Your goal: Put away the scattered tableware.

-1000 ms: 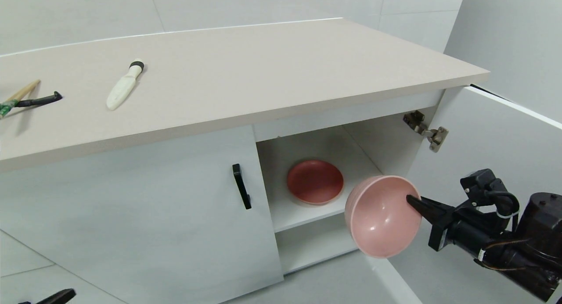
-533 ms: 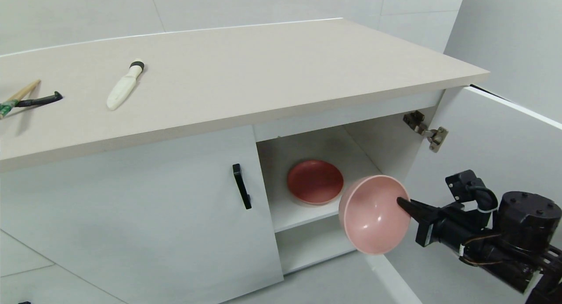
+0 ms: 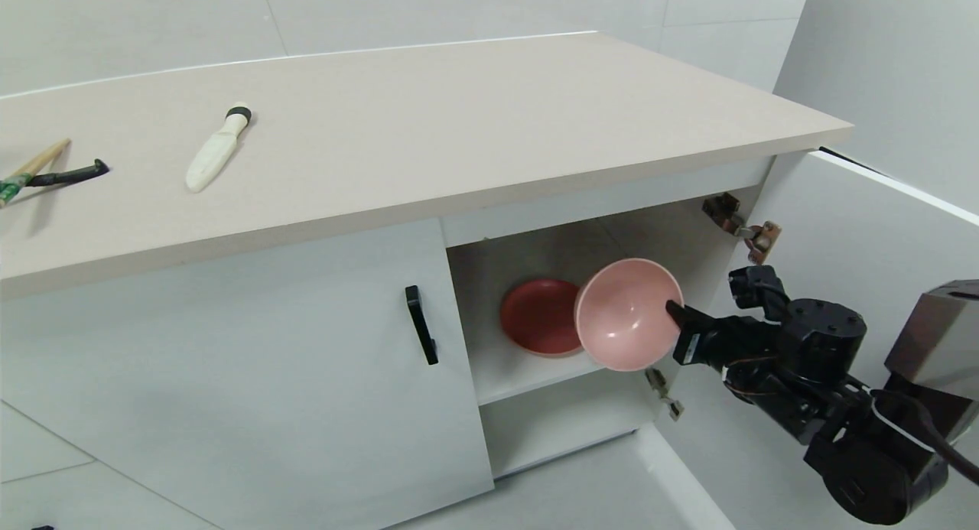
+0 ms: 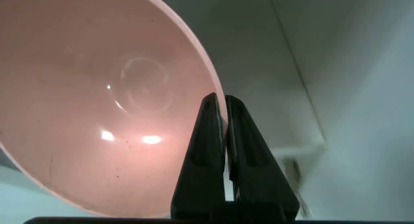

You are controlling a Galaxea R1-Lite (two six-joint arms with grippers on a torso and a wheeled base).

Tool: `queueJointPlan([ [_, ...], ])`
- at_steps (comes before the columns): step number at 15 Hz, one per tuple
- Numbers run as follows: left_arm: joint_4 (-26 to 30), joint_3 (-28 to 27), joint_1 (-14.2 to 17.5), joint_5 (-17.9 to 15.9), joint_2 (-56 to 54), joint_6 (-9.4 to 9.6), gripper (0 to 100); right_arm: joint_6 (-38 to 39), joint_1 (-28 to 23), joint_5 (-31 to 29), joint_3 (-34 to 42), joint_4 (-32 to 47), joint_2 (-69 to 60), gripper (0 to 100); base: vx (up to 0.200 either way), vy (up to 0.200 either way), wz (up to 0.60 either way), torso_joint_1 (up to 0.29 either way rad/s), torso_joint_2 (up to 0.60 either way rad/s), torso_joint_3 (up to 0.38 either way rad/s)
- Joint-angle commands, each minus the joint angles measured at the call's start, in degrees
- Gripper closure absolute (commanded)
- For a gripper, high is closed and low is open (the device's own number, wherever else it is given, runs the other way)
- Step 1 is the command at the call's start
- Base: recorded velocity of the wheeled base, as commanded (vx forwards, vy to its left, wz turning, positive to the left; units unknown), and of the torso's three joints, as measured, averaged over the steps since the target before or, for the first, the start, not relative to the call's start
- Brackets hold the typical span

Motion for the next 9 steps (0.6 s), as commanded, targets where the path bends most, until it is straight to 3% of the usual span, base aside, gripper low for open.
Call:
queueJointPlan([
  [1, 0.0, 0.0, 1.1, 0.0, 2.0, -0.25, 0, -0.1, 0.0, 3.2, -3.9, -0.1, 1.4, 100, 0.000, 0.000, 0.00, 0.000, 0.00, 0.000],
  [4, 0.0, 0.0, 1.1, 0.0, 1.9, -0.95, 0, -0.2, 0.5, 4.2, -7.4, 2.0, 2.2, 100, 0.000, 0.000, 0.00, 0.000, 0.00, 0.000],
  [7, 0.3, -0.1, -0.9, -3.1, 2.4, -1.74, 0, -0.3, 0.9, 4.8, -12.8, 11.1, 2.1, 100, 0.000, 0.000, 0.00, 0.000, 0.00, 0.000],
  [9, 0.3, -0.1, -4.7, -4.6, 0.8, -1.39, 0, -0.3, 1.1, 5.0, -17.9, 17.0, 3.5, 100, 0.000, 0.000, 0.00, 0.000, 0.00, 0.000],
])
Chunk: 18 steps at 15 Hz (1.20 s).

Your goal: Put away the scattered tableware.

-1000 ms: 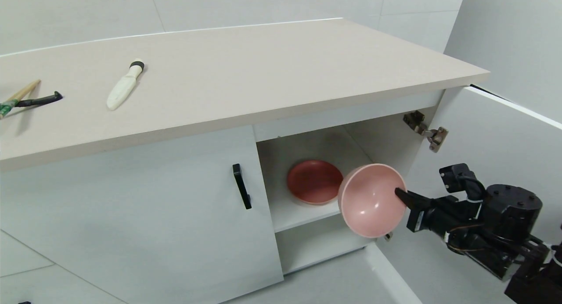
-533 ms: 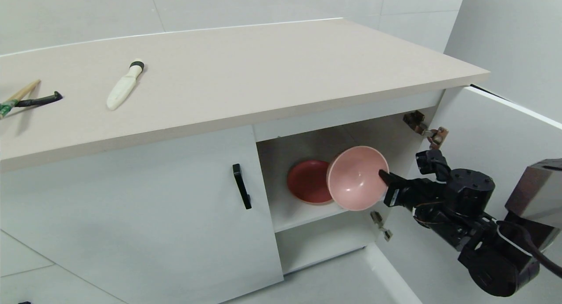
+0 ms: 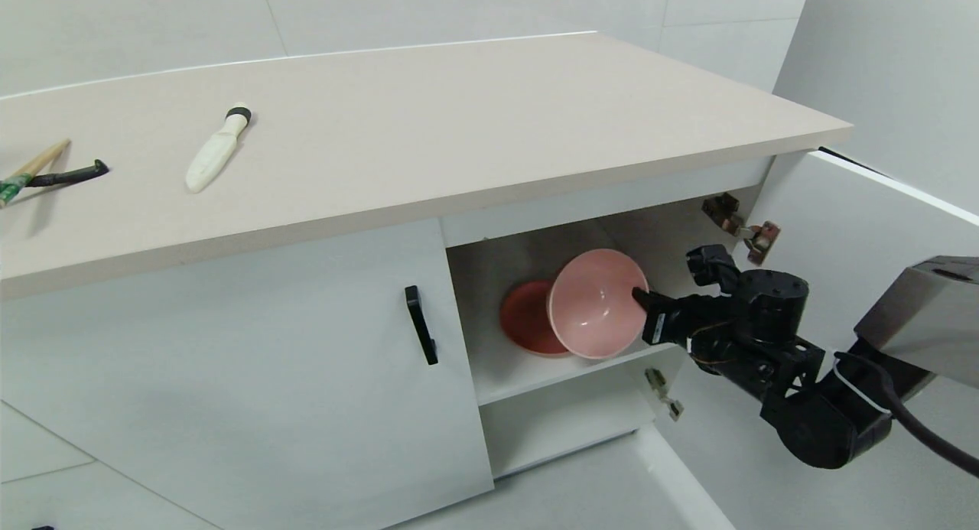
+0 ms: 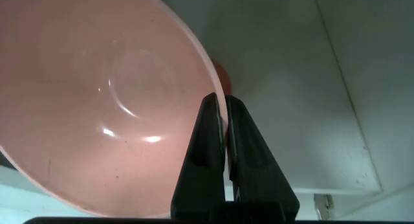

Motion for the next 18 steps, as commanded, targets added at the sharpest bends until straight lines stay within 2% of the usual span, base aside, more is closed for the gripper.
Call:
queueJointPlan([
  [1, -0.1, 0.0, -3.1, -0.6, -1.5, -0.10, 0, 0.0, 0.1, 0.1, -5.3, 4.0, 1.5, 100, 0.000, 0.000, 0.00, 0.000, 0.00, 0.000],
  [2, -0.2, 0.0, -3.2, -0.6, -1.5, -0.45, 0, -0.1, 0.2, 0.2, -7.3, 5.8, 2.9, 100, 0.000, 0.000, 0.00, 0.000, 0.00, 0.000],
  [3, -0.2, 0.0, -3.3, -0.6, -1.5, 0.26, 0, -0.7, 0.2, 0.4, -8.3, 6.5, 3.6, 100, 0.000, 0.000, 0.00, 0.000, 0.00, 0.000],
  [4, -0.3, 0.1, -3.3, 0.6, -1.5, 1.22, 0, -2.5, 0.2, 0.4, -9.2, 6.9, 4.6, 100, 0.000, 0.000, 0.00, 0.000, 0.00, 0.000],
  [5, -0.5, 0.1, -3.3, 3.9, -1.5, 1.31, 0, -3.9, 0.2, 0.5, -10.0, 6.9, 5.7, 100, 0.000, 0.000, 0.00, 0.000, 0.00, 0.000],
  [6, -0.6, 0.1, -3.3, 5.1, -1.5, 1.05, 0, -4.0, 0.2, 0.7, -10.5, 6.9, 6.1, 100, 0.000, 0.000, 0.00, 0.000, 0.00, 0.000],
  [8, -0.7, 0.3, -3.3, 5.0, -1.5, -1.15, 0, -4.0, 0.8, 0.9, -13.3, 8.1, 7.7, 100, 0.000, 0.000, 0.00, 0.000, 0.00, 0.000],
  [9, -0.7, 0.3, -3.2, 5.0, -1.5, -1.15, 0, -4.0, 0.8, 0.9, -13.6, 8.4, 7.8, 100, 0.000, 0.000, 0.00, 0.000, 0.00, 0.000],
  [10, -0.3, 0.1, -3.2, 4.5, -1.5, -1.50, 0, -4.0, 0.7, 0.9, -17.9, 11.7, 9.2, 100, 0.000, 0.000, 0.00, 0.000, 0.00, 0.000],
  [12, 0.7, 0.3, -3.2, 1.3, -1.5, -2.29, 0, -4.1, 0.8, 0.9, -22.3, 15.1, 9.9, 100, 0.000, 0.000, 0.00, 0.000, 0.00, 0.000],
  [14, 1.5, 0.3, -2.3, 1.3, -1.5, -2.47, 0, -4.1, 0.8, 0.9, -24.6, 16.4, 11.4, 100, 0.000, 0.000, 0.00, 0.000, 0.00, 0.000],
  [16, 1.5, 0.3, 0.4, 1.3, -2.0, -2.12, 0, -4.1, 0.8, 0.9, -24.5, 16.3, 11.6, 100, 0.000, 0.000, 0.00, 0.000, 0.00, 0.000],
  [18, 1.6, 0.3, 0.8, 1.2, -2.1, -1.59, 0, -4.1, 1.4, 0.9, -24.5, 16.3, 11.6, 100, 0.000, 0.000, 0.00, 0.000, 0.00, 0.000],
])
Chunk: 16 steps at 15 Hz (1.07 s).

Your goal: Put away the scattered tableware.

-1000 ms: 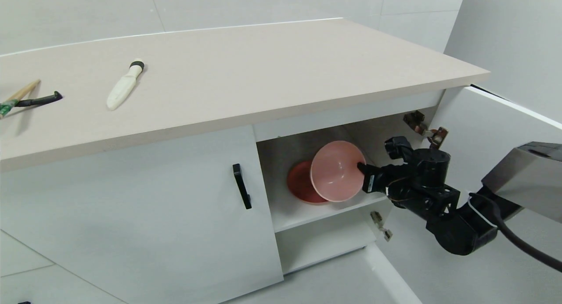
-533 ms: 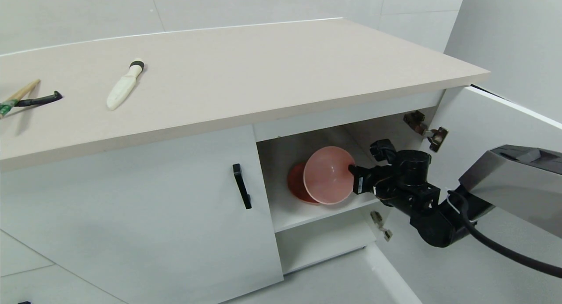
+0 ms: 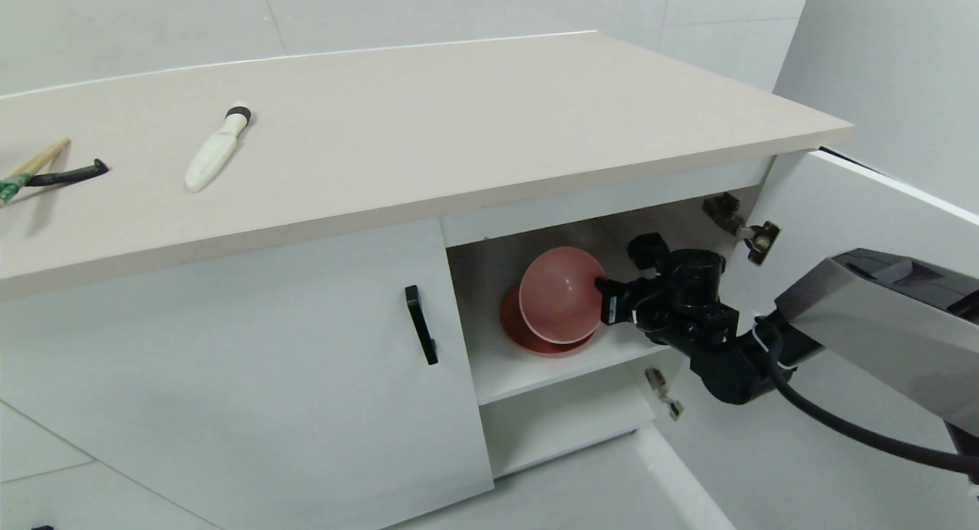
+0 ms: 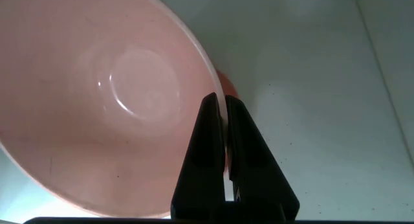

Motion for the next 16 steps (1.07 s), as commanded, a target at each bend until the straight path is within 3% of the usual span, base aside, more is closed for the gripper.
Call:
queueJointPlan([
  [1, 0.0, 0.0, 0.5, 0.0, 0.0, 0.17, 0, 0.0, 0.9, -0.1, 0.1, -0.1, 0.3, 100, 0.000, 0.000, 0.00, 0.000, 0.00, 0.000],
  [16, 0.0, 0.0, 0.4, 0.0, 0.0, 0.34, 0, -1.2, 0.1, -2.2, 3.2, -0.4, -0.7, 100, 0.000, 0.000, 0.00, 0.000, 0.00, 0.000],
])
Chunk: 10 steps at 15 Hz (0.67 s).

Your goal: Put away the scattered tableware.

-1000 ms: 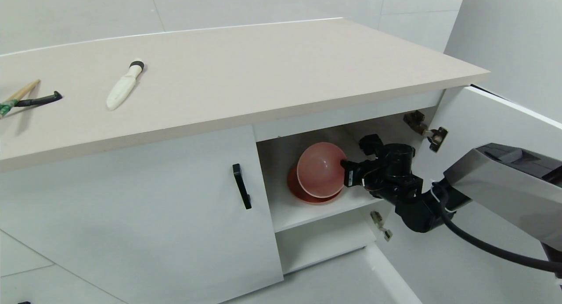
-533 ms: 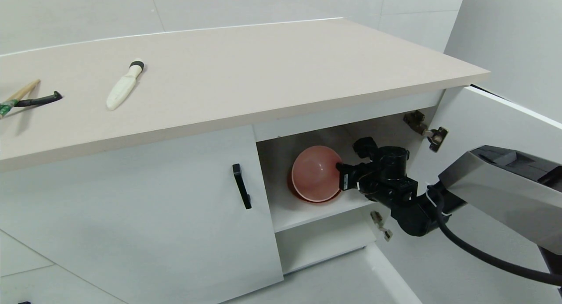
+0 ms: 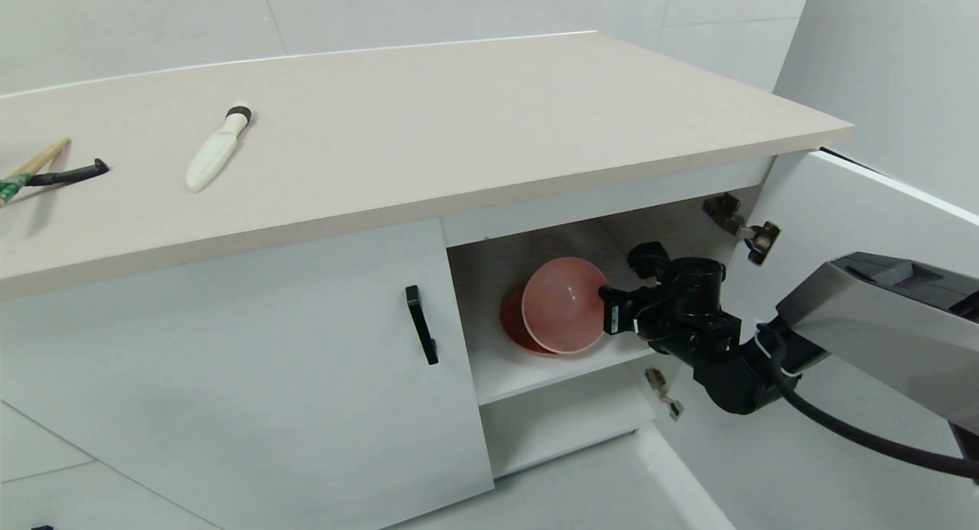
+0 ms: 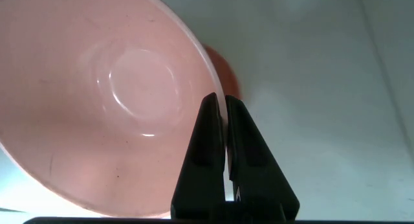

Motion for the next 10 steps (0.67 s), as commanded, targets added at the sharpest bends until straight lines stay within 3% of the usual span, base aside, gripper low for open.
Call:
queueJointPlan([
  [1, 0.0, 0.0, 0.0, 0.0, 0.2, -0.01, 0, 0.0, -0.3, 0.0, -0.2, -0.4, 0.5, 100, 0.000, 0.000, 0.00, 0.000, 0.00, 0.000],
  [10, 0.0, 0.0, 0.0, 0.0, 0.2, -0.01, 0, -1.3, -0.2, 0.4, 0.2, -0.8, 0.9, 100, 0.000, 0.000, 0.00, 0.000, 0.00, 0.000],
])
